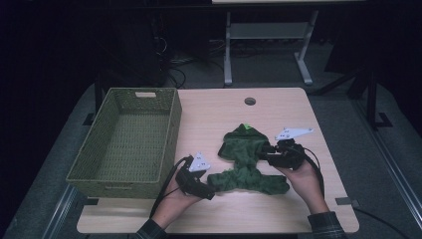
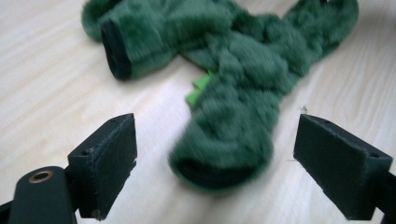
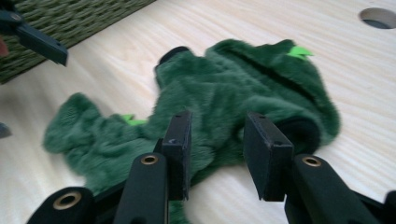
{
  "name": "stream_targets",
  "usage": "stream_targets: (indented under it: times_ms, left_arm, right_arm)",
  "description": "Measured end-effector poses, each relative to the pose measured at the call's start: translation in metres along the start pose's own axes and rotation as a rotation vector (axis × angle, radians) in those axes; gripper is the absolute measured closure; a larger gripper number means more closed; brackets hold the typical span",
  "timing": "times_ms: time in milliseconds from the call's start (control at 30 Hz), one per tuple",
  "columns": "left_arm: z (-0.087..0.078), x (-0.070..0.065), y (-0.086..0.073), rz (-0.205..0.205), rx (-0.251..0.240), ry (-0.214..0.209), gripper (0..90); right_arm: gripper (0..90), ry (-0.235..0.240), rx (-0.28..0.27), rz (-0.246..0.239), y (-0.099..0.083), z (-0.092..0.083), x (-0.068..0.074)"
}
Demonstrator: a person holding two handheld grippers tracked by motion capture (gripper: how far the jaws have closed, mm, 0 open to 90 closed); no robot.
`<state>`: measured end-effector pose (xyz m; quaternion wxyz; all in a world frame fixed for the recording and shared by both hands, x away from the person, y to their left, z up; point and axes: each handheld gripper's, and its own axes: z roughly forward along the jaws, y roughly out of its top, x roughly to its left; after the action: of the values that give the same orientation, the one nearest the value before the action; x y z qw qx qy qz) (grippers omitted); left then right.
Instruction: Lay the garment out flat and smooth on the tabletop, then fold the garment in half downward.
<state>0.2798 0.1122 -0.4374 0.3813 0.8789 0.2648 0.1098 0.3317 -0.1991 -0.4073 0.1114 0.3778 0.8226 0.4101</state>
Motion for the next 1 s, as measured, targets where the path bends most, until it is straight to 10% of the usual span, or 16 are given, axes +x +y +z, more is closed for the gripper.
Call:
stream_targets:
  times_ms: [633, 1000]
  left_arm:
    - [0.003, -0.015, -0.041, 0.007, 0.098, -0.001, 12.8]
    - [0.003, -0.014, -0.052, 0.016, 0.011, -0.007, 12.9]
  right_arm:
    - [62.6, 0.132, 0.019, -0.105, 0.003, 0.024, 0.064]
    - [66.2, 0.199, 0.048, -0.181, 0.008, 0.047, 0.105]
